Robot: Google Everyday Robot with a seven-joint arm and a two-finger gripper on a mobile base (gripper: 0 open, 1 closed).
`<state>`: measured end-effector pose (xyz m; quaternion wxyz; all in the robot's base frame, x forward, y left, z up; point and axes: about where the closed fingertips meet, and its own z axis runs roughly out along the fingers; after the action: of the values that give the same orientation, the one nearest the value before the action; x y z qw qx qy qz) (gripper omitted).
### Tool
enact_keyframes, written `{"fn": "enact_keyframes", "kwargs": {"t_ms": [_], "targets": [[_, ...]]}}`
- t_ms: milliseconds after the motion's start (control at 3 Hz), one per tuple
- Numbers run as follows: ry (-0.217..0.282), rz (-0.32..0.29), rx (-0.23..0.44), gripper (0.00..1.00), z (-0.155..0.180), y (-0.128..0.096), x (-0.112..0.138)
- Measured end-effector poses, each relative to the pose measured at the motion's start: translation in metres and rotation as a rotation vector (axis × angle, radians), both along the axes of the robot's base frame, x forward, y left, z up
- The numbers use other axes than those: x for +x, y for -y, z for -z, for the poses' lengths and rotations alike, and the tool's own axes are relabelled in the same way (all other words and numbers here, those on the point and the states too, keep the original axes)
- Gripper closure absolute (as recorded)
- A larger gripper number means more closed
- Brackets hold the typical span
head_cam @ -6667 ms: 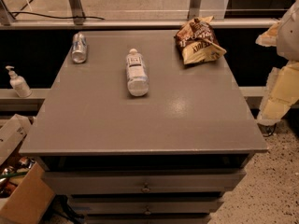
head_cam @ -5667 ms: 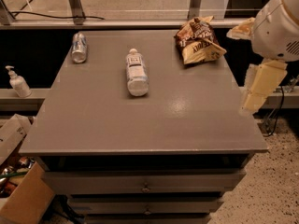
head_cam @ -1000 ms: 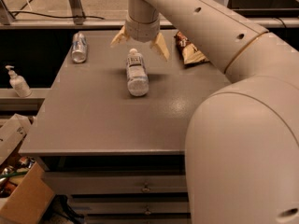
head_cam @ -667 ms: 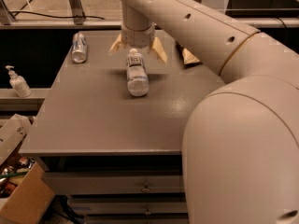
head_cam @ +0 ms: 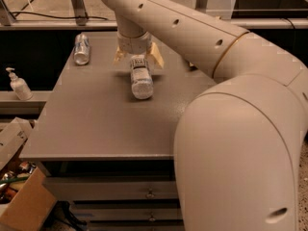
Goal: Place blue plastic bottle upright
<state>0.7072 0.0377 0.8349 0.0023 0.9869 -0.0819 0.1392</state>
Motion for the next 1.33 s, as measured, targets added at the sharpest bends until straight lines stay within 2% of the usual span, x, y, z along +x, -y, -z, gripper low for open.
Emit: {"fn": "enact_keyframes", "kwargs": {"t_ms": [667,1000,1333], "targets": [[-0.002,-0.004,-0.029,0.64,-0.001,-0.003,-0.001],[0.007,0.006,0.002,0.87,-0.012,-0.006,-0.006],[0.006,-0.013,0.085,1.00,-0.031,-0.015,-0.020]]}}
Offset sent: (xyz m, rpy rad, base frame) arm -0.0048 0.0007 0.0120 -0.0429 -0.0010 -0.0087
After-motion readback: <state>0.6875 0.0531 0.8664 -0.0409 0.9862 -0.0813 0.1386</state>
